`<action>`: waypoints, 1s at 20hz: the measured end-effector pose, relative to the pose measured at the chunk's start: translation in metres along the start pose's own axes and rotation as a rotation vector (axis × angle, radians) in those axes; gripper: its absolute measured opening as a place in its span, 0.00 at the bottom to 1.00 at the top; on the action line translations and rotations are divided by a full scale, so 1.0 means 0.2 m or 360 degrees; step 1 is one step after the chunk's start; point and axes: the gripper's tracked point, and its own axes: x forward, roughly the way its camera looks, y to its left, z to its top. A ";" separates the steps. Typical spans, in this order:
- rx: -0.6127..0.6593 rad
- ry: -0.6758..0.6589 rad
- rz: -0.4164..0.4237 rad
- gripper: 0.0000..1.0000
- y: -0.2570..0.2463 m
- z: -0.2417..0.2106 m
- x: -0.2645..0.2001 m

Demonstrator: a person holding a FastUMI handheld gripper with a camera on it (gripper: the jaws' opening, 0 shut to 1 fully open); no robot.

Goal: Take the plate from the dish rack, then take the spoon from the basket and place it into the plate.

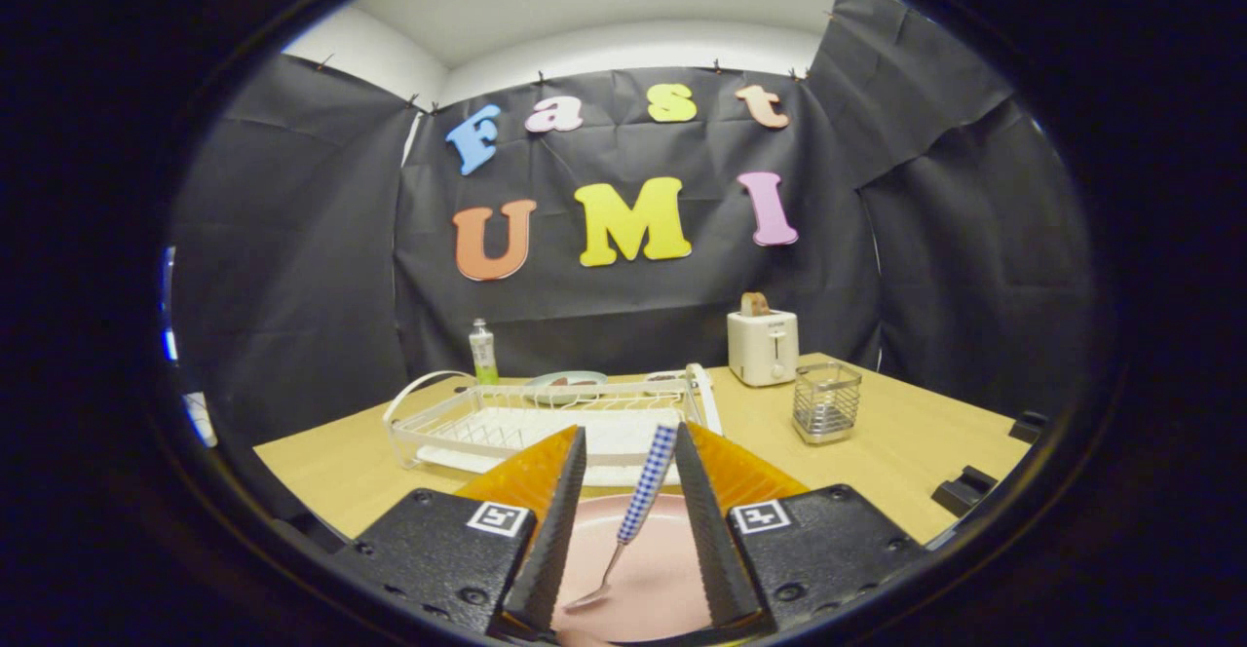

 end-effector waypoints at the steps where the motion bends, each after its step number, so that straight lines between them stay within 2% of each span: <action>1: 0.0008 0.0007 -0.0008 0.66 -0.03 0.01 -0.01; 4: -0.0001 0.0025 -0.0009 0.87 -0.06 0.06 -0.04; 6: -0.0003 0.0011 -0.0025 0.98 -0.10 0.11 -0.07; 7: -0.0003 0.0006 -0.0034 1.00 -0.11 0.13 -0.08; 20: -0.0098 -0.0062 -0.0096 1.00 -0.30 0.56 -0.41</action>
